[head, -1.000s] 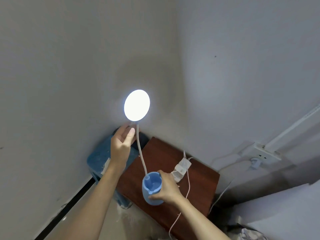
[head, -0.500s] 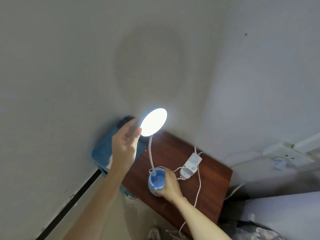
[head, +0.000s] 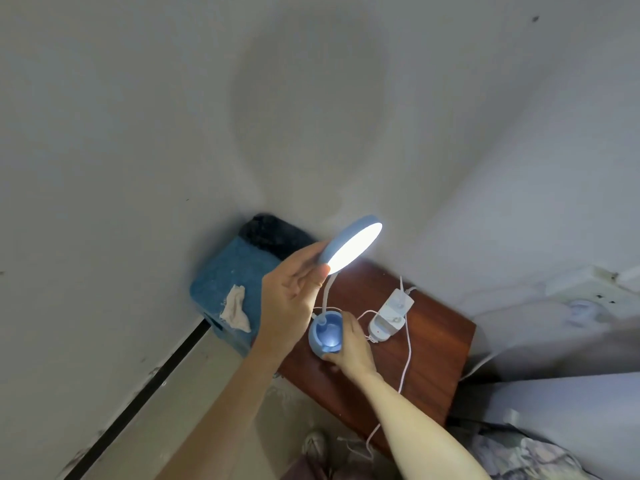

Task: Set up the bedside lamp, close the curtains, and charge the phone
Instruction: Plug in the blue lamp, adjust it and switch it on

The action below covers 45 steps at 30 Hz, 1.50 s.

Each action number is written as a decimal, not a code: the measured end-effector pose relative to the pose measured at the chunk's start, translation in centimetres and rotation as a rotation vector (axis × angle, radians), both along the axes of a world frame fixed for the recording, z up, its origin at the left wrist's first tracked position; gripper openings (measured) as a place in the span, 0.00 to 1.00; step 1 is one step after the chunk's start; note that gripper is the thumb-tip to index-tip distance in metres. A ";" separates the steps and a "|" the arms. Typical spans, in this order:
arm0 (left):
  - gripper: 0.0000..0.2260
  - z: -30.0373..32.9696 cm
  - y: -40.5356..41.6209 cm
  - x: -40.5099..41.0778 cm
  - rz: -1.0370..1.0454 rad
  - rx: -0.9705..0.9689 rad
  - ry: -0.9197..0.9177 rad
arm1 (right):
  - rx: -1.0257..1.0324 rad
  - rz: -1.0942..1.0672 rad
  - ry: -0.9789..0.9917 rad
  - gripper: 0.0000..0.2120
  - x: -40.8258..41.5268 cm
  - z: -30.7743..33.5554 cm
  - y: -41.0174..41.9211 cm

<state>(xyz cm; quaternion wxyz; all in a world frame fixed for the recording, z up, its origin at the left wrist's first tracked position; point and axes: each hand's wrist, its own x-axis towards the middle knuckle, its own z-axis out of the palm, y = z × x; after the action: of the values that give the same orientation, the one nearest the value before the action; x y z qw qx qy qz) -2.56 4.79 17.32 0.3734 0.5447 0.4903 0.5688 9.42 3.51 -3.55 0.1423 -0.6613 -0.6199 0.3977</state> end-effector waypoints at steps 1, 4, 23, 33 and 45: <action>0.15 0.0 -0.2 0.1 0.002 -0.005 -0.008 | 0.003 -0.006 -0.010 0.42 0.0 -0.1 0.1; 0.14 -0.1 -0.6 0.1 0.000 -0.014 -0.017 | 0.011 -0.011 -0.039 0.43 -0.2 0.2 0.1; 0.13 -1.6 -2.1 -1.0 0.016 0.008 0.282 | 0.282 0.062 -0.262 0.25 2.1 6.2 -2.1; 0.21 -4.0 -4.5 -1.7 0.124 -0.018 0.919 | 0.462 0.117 -0.278 0.23 1.1 9.9 -2.9; 0.24 -7.7 -15.5 -1.8 0.464 -0.423 1.075 | 0.578 0.461 -0.097 0.25 -1.1 10.3 -7.4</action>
<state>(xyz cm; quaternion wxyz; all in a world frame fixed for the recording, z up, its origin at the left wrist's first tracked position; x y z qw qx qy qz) -4.39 -10.71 9.66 0.0409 0.5485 0.8173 0.1721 8.30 -3.86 6.72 0.2002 -0.4551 -0.8452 0.1960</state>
